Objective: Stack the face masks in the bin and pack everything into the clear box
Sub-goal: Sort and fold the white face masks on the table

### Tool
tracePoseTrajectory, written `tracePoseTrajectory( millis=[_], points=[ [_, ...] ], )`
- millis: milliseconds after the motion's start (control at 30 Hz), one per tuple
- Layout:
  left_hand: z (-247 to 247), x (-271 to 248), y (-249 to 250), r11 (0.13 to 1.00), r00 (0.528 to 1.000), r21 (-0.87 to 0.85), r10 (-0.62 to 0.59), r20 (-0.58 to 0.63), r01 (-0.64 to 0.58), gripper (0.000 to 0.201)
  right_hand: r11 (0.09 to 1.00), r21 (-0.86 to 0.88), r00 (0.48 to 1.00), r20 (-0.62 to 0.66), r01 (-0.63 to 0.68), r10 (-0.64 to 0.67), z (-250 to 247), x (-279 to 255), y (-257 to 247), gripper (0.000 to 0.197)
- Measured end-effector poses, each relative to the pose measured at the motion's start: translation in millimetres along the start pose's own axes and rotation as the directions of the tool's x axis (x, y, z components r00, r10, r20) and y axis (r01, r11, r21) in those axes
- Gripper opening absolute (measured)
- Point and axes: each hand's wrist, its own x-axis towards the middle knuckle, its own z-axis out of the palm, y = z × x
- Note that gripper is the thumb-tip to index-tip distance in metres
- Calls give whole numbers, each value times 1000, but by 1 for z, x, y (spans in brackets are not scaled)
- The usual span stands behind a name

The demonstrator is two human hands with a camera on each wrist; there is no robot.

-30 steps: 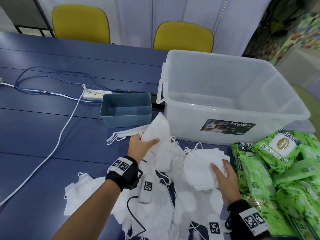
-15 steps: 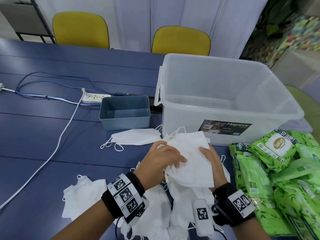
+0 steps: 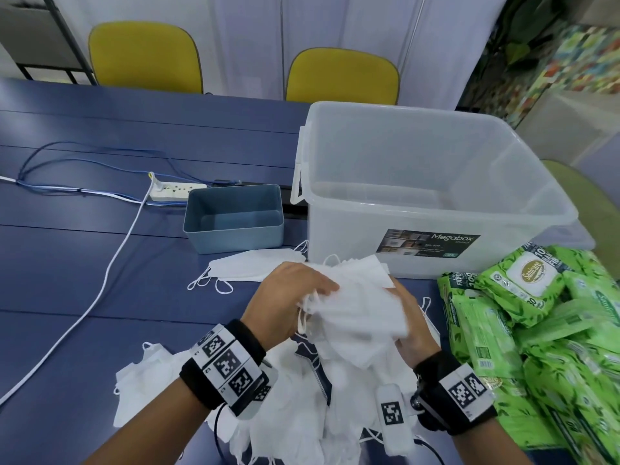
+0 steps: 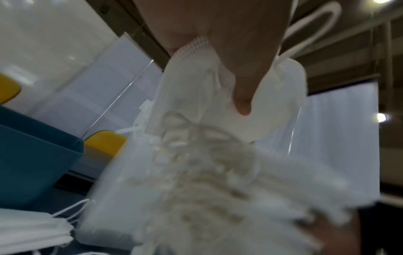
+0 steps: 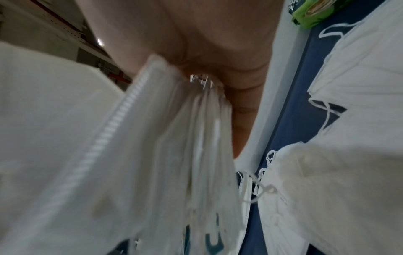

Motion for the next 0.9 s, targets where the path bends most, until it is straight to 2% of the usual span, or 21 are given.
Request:
tracePoseTrajectory(
  millis=[67, 133, 167, 267, 367, 433, 533, 667, 767, 900],
  points=[
    [-2, 5, 9, 990, 984, -85, -125, -129, 114, 14, 999, -28, 1000, -24, 17, -18, 0, 1, 0, 26],
    [-6, 12, 21, 937, 923, -239, -308, -230, 253, 19, 999, -40, 996, -91, -10, 7, -3, 8, 3, 21],
    [-9, 16, 27, 894, 887, -312, -400, -231, 321, 22, 999, -38, 992, -123, -16, 12, -4, 10, 4, 20],
    [-10, 26, 31, 766, 801, -450, -576, -161, 460, 11, 999, -34, 980, -200, -9, 2, -7, 14, 6, 27],
    [-3, 26, 29, 614, 723, -525, -691, 4, 590, 4, 1000, 0, 978, -211, 1, -1, -6, 13, 1, 31],
    [3, 20, 25, 538, 671, -518, -735, 96, 665, 3, 999, 41, 973, -231, -10, 19, -3, 13, -1, 37],
    [10, 12, 22, 523, 635, -442, -758, 151, 729, 14, 994, 107, 970, -237, -34, 59, 0, 12, 2, 28],
    [14, 8, 20, 537, 618, -351, -766, 176, 767, 18, 996, 86, 990, -140, -16, 28, 9, 6, -3, 30],
    [13, 9, 21, 533, 605, -318, -772, 196, 784, 23, 1000, 7, 988, -155, 20, -19, 14, 4, -2, 25],
    [7, 11, 22, 470, 576, -376, -779, 248, 799, 27, 999, -15, 980, -192, 43, -45, 11, 6, 1, 18]
  ],
)
